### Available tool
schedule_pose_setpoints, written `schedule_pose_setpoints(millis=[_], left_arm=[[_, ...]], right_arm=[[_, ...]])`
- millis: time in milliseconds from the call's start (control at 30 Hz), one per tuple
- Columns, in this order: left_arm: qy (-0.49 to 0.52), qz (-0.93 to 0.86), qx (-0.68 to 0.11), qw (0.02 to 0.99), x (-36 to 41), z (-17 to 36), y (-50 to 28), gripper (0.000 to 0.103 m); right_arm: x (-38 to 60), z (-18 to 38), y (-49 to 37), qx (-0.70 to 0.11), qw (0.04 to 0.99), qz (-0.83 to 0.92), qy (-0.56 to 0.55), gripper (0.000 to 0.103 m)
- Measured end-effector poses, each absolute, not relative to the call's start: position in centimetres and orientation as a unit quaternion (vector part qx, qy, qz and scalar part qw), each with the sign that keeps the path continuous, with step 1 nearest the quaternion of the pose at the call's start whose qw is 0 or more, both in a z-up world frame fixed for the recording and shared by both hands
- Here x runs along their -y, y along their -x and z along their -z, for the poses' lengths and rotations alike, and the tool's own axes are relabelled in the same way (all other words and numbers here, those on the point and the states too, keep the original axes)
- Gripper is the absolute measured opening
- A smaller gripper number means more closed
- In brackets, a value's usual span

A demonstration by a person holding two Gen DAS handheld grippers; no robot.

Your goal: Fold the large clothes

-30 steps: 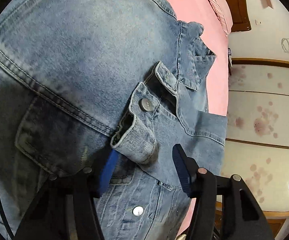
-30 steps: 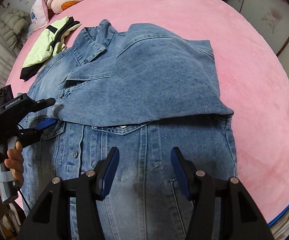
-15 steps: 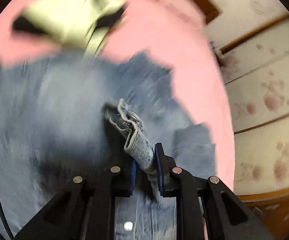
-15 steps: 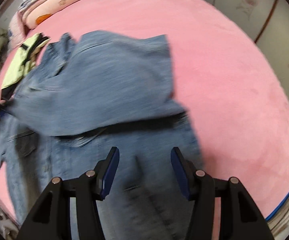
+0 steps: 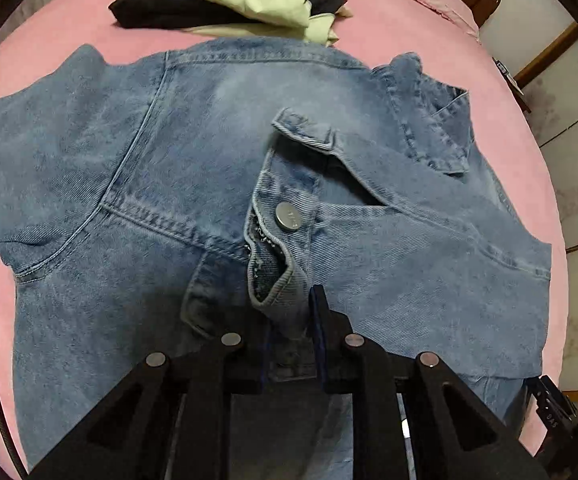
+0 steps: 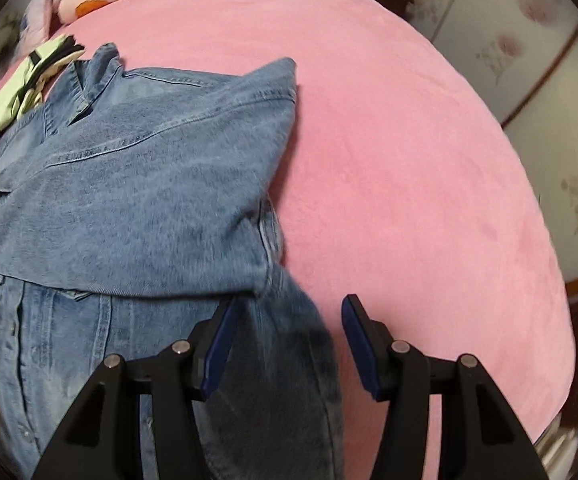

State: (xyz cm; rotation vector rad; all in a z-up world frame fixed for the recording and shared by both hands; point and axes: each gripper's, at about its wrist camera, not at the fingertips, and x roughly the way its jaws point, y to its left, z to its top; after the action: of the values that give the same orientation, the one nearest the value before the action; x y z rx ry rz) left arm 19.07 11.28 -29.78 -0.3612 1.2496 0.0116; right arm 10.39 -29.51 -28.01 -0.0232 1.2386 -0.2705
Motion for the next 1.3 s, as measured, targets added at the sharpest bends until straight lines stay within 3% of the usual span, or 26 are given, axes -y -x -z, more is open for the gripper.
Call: schedule_pose_setpoints(millis=[67,100,133,167,233,333,467,533,567,700,767,833,900,1200,1267,1300], left_arm=[[0.177,0.007,-0.572,0.801,-11.0,28.8,-19.8,0.014],[0.174,0.015,-0.559,0.81,-10.8,27.9,-20.2,0.014],[0.164,0.023,-0.54,0.825,-10.5,26.6,-20.6,0.013],[0.155,0.027,-0.524,0.837,-10.3,25.7,-20.7,0.013],[0.134,0.022,-0.503,0.853,-10.1,24.8,-20.9,0.013],[0.123,-0.011,-0.564,0.816,-10.5,28.8,-22.0,0.013],[0.103,-0.008,-0.601,0.792,-10.6,31.1,-20.8,0.025],[0.077,-0.017,-0.61,0.788,-10.5,30.1,-20.9,0.055],[0.071,-0.02,-0.612,0.787,-10.7,29.5,-21.0,0.06],[0.075,-0.033,-0.566,0.82,-11.7,25.7,-21.8,0.061],[0.079,-0.03,-0.544,0.835,-11.6,24.4,-23.1,0.061],[0.078,-0.023,-0.535,0.841,-11.3,24.2,-24.9,0.061],[0.071,-0.022,-0.536,0.841,-10.6,25.0,-27.1,0.061],[0.042,-0.037,-0.552,0.832,-8.0,30.7,-33.8,0.061],[0.012,-0.064,-0.559,0.827,-7.8,32.2,-34.0,0.061],[0.011,-0.068,-0.568,0.82,-8.0,33.2,-34.0,0.061]], right_arm=[[29.1,28.1,-11.3,-0.572,0.81,0.124,0.037,0.054],[28.7,28.0,-11.7,-0.57,0.811,0.121,0.049,0.048],[28.7,27.8,-11.9,-0.562,0.818,0.108,0.045,0.015],[28.6,27.7,-12.1,-0.56,0.822,0.099,0.03,0.011],[29.2,27.1,-12.0,-0.549,0.827,0.122,0.0,0.011],[29.6,28.4,-11.5,-0.564,0.815,0.134,-0.018,0.012],[28.9,29.2,-11.7,-0.592,0.794,0.137,0.007,0.017],[28.8,28.6,-11.7,-0.601,0.788,0.132,0.015,0.02],[28.9,28.0,-11.5,-0.604,0.787,0.123,0.012,0.02],[29.7,24.9,-10.5,-0.592,0.799,0.102,-0.021,0.02],[30.0,23.5,-11.2,-0.577,0.81,0.105,-0.027,0.026],[30.1,23.3,-13.3,-0.566,0.816,0.108,-0.033,0.043],[30.7,23.5,-15.9,-0.557,0.822,0.109,-0.041,0.044],[35.2,28.0,-27.1,-0.568,0.815,0.107,-0.052,0.044],[36.0,29.4,-28.9,-0.577,0.808,0.113,-0.032,0.032],[36.3,30.0,-29.3,-0.581,0.804,0.123,-0.022,0.02]])
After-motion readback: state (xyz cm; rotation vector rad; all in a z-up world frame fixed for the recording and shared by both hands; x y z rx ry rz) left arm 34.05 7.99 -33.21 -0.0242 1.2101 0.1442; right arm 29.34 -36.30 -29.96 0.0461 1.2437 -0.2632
